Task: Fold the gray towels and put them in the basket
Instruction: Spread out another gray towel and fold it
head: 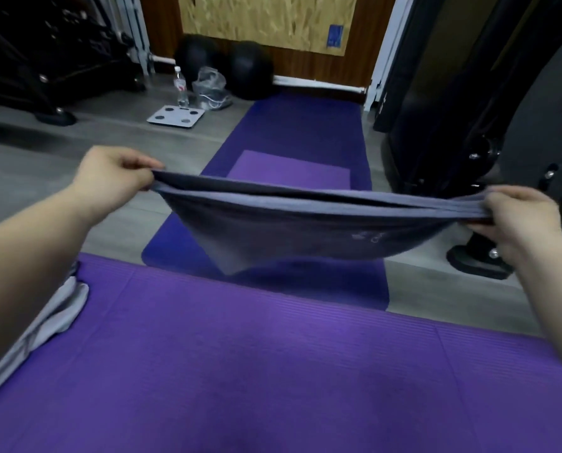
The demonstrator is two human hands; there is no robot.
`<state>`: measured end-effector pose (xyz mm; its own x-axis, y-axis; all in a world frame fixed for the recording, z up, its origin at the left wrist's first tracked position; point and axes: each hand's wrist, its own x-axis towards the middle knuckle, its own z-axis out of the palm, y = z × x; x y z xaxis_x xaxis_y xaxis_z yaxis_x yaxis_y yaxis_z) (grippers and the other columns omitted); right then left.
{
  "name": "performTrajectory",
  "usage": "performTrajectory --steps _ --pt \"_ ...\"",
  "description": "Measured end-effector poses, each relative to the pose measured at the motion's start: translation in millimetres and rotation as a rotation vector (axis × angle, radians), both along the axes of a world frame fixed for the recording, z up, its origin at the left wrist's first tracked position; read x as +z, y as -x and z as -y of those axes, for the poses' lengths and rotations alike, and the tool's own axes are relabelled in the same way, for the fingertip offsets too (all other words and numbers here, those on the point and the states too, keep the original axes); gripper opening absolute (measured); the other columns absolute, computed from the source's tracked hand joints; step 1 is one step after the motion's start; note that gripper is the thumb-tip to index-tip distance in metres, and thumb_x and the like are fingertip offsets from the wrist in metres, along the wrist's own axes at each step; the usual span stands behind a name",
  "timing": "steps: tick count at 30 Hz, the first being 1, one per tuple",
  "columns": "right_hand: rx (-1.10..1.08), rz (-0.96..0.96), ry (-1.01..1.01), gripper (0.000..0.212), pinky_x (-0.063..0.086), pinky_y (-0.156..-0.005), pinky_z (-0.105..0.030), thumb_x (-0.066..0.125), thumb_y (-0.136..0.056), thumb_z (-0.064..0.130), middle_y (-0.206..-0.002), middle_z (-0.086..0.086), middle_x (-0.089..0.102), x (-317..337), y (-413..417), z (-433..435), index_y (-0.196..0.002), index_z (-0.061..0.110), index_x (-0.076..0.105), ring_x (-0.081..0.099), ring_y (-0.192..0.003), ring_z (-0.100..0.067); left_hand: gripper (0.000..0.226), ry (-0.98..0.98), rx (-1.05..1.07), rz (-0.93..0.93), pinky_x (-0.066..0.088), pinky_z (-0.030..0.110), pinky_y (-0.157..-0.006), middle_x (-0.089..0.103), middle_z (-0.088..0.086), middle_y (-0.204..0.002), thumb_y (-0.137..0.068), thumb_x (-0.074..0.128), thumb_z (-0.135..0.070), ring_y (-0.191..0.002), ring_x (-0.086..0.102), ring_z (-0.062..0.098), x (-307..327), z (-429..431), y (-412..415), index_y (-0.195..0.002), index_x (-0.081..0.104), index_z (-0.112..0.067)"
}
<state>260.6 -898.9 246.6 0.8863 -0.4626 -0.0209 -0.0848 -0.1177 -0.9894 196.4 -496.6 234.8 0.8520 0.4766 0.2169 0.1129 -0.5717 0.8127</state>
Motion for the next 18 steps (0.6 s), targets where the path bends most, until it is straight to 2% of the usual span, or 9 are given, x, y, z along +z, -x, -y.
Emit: performTrajectory --steps 2,4,8,10,11,12,14,16,18 --pt "0.021 -0.040 -0.020 0.030 0.046 -0.033 -0.013 0.045 -0.091 0.000 -0.073 -0.002 0.047 -31.6 22.8 11.9 -0.068 0.020 0.047 0.055 -0.056 -0.012 0.032 -0.051 -0.030 -0.054 0.034 -0.008 -0.052 0.065 -0.021 -0.054 -0.081 0.049 0.013 -0.046 0.046 -0.025 -28.4 6.4 21.2 -0.108 0.063 0.003" --pt "0.042 -0.111 -0.048 0.029 0.044 -0.031 -0.013 0.044 -0.091 -0.002 -0.075 -0.004 0.045 -73.2 48.7 26.2 -0.070 0.019 0.045 0.059 -0.048 -0.008 0.032 -0.032 -0.075 -0.103 0.034 -0.009 -0.055 0.067 0.004 -0.086 -0.080 0.048 0.017 -0.047 0.046 -0.026 -62.9 13.0 44.3 -0.107 0.062 0.008" --pt "0.068 -0.286 -0.055 0.031 0.043 -0.030 -0.013 0.043 -0.089 -0.008 -0.074 -0.010 0.042 -166.0 106.5 51.0 -0.073 0.018 0.041 0.052 -0.034 0.006 0.033 -0.120 -0.204 -0.317 0.036 -0.005 -0.059 0.069 0.000 -0.075 -0.076 0.051 0.019 -0.055 0.053 -0.021 -151.3 17.8 96.0 -0.079 0.070 -0.008" --pt "0.071 -0.406 -0.038 0.029 0.042 -0.029 -0.013 0.040 -0.088 -0.013 -0.070 -0.009 0.042 -214.0 137.2 59.7 -0.084 0.016 0.043 0.055 -0.037 -0.002 0.028 -0.194 -0.244 -0.456 0.039 0.003 -0.067 0.071 0.013 -0.092 -0.075 0.053 0.019 -0.066 0.060 -0.005 -194.2 21.6 122.4 -0.087 0.071 0.001" --pt "0.075 -0.480 -0.013 0.030 0.041 -0.029 -0.014 0.040 -0.087 -0.016 -0.068 -0.010 0.042 -239.1 150.4 64.4 -0.095 0.013 0.042 0.056 -0.042 -0.013 0.028 -0.255 -0.282 -0.521 0.041 0.011 -0.077 0.070 0.017 -0.099 -0.075 0.054 0.017 -0.080 0.064 0.005 -213.6 25.6 132.3 -0.092 0.070 0.003" --pt "0.087 -0.568 0.044 0.033 0.041 -0.030 -0.017 0.041 -0.085 -0.018 -0.066 -0.010 0.043 -263.3 164.7 68.6 -0.104 0.009 0.040 0.050 -0.049 -0.022 0.028 -0.331 -0.340 -0.605 0.041 0.018 -0.085 0.068 0.015 -0.107 -0.078 0.054 0.012 -0.094 0.064 0.015 -232.8 31.5 142.8 -0.100 0.069 0.001" --pt "0.125 -0.743 0.206 0.037 0.042 -0.038 -0.027 0.045 -0.081 -0.018 -0.064 -0.009 0.046 -310.4 189.7 81.2 -0.114 -0.002 0.041 0.042 -0.055 -0.022 0.033 -0.520 -0.475 -0.800 0.038 0.022 -0.095 0.062 0.004 -0.122 -0.087 0.050 -0.005 -0.114 0.057 0.016 -265.4 47.3 162.7 -0.116 0.062 -0.014" --pt "0.164 -0.857 0.295 0.044 0.040 -0.044 -0.024 0.052 -0.073 -0.012 -0.065 -0.010 0.049 -345.3 207.5 92.3 -0.116 -0.009 0.043 0.044 -0.057 -0.021 0.033 -0.742 -0.597 -0.928 0.037 0.022 -0.097 0.054 -0.006 -0.131 -0.093 0.042 -0.020 -0.121 0.051 0.013 -288.5 59.5 177.2 -0.122 0.055 -0.027" --pt "0.207 -0.926 0.275 0.040 0.041 -0.039 -0.021 0.051 -0.073 -0.011 -0.069 -0.012 0.050 -360.6 221.6 93.9 -0.113 -0.009 0.046 0.045 -0.056 -0.020 0.031 -0.901 -0.686 -0.989 0.038 0.024 -0.098 0.052 -0.008 -0.132 -0.093 0.038 -0.024 -0.122 0.050 0.013 -307.3 68.9 190.0 -0.119 0.054 -0.029"
